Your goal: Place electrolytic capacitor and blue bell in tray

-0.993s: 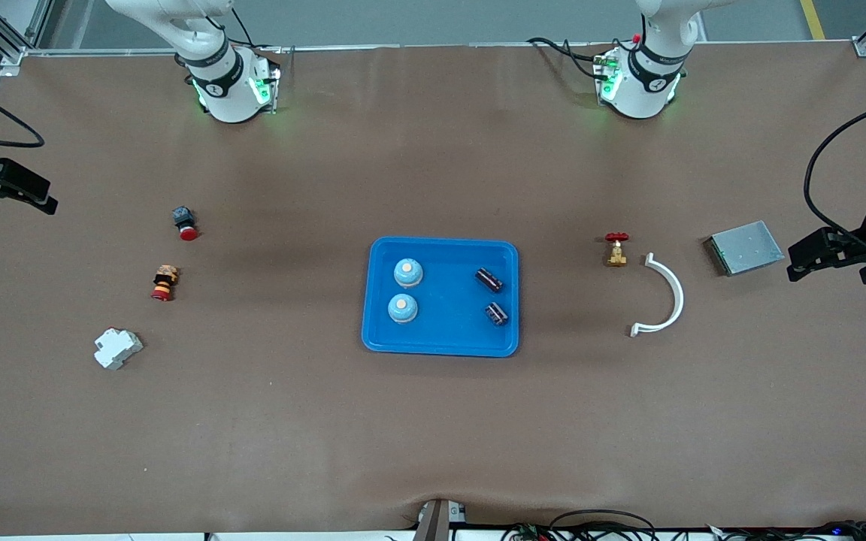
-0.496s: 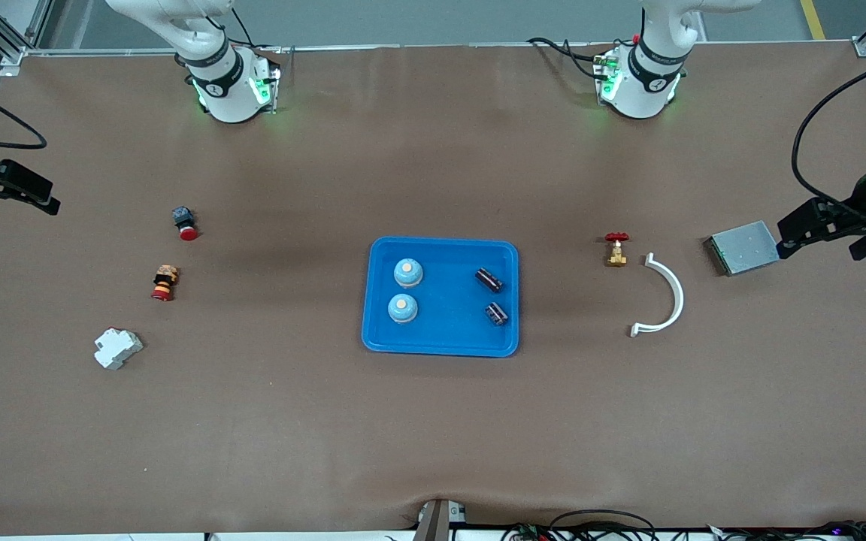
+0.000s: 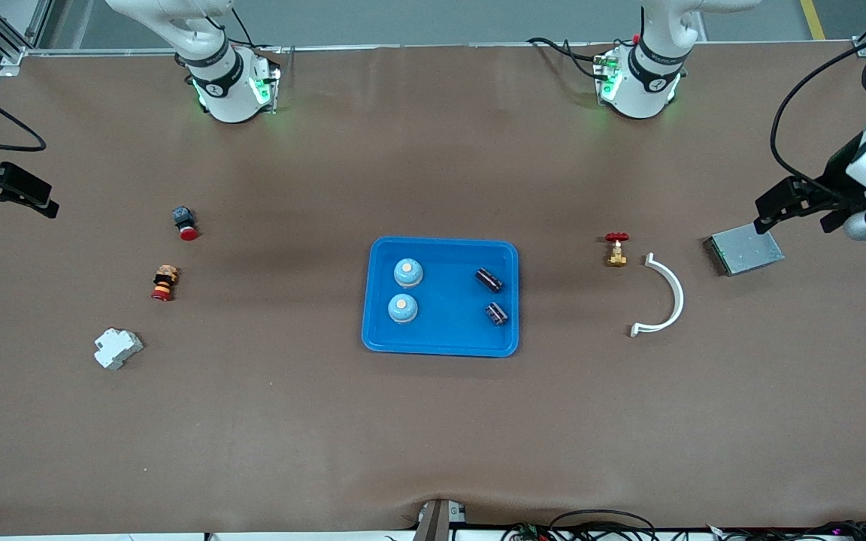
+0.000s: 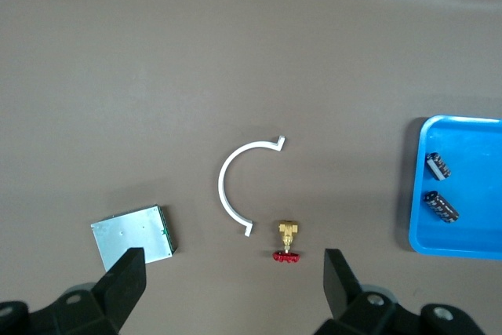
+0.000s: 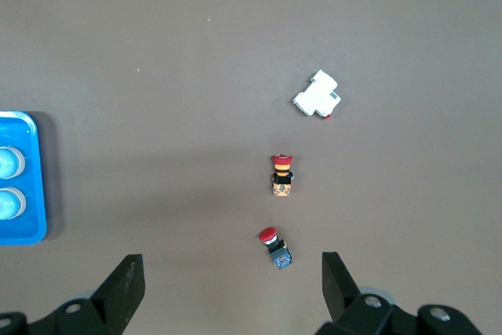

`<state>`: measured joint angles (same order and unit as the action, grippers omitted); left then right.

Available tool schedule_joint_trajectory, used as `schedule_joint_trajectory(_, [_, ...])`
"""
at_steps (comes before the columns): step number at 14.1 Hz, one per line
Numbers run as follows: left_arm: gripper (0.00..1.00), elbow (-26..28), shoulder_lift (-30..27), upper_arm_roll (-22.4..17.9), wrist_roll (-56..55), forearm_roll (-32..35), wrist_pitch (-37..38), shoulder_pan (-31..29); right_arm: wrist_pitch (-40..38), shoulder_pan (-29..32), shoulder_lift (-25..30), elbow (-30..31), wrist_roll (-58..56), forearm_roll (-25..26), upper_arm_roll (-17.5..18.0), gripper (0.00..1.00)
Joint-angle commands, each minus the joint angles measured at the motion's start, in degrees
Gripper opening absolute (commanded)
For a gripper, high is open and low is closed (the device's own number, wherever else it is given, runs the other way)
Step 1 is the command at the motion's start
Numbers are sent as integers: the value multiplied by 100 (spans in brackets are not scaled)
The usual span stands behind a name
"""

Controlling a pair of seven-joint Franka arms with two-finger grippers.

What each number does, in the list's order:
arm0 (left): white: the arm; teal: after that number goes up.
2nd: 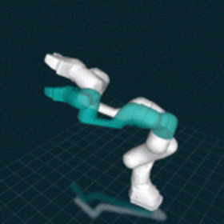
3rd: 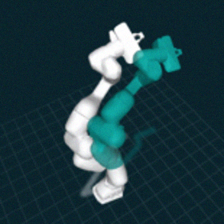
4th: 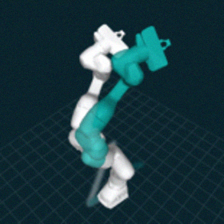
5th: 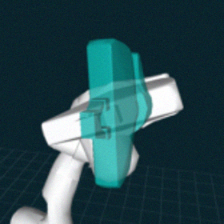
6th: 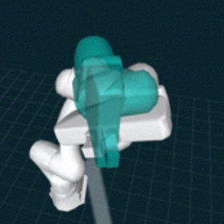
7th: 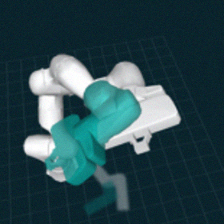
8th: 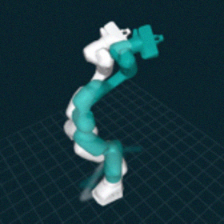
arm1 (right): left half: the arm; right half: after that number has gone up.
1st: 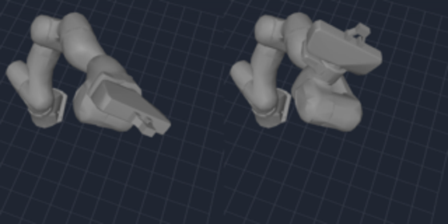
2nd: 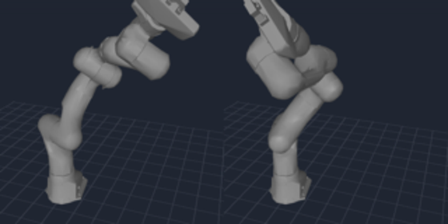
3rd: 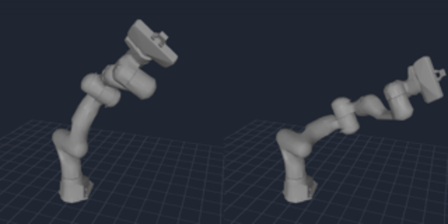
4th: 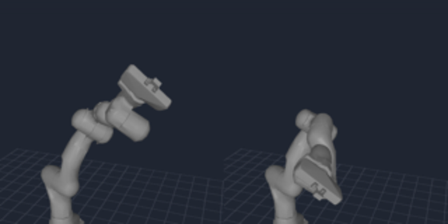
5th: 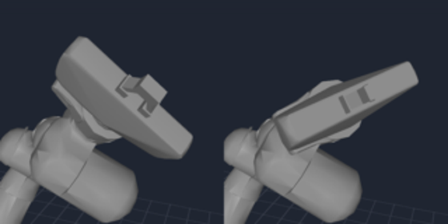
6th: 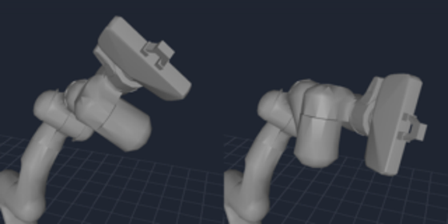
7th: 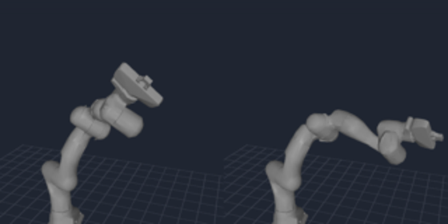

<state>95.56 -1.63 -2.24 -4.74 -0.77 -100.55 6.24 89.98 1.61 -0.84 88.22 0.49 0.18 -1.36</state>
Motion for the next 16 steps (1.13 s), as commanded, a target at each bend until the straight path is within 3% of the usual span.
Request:
schedule_joint_trajectory(1, [100,253,-197,57,130,-11,-289,-131,160,-12,207,239,82,-27,4,100])
schedule_joint_trajectory(5, [100,261,-162,917,140,-46,-403,-992,169,-3,269,239,82,-62,4,100])
schedule_joint_trajectory(16, [100,33,374,945,140,-2,-527,-871,133,120,295,257,214,-141,-40,100])
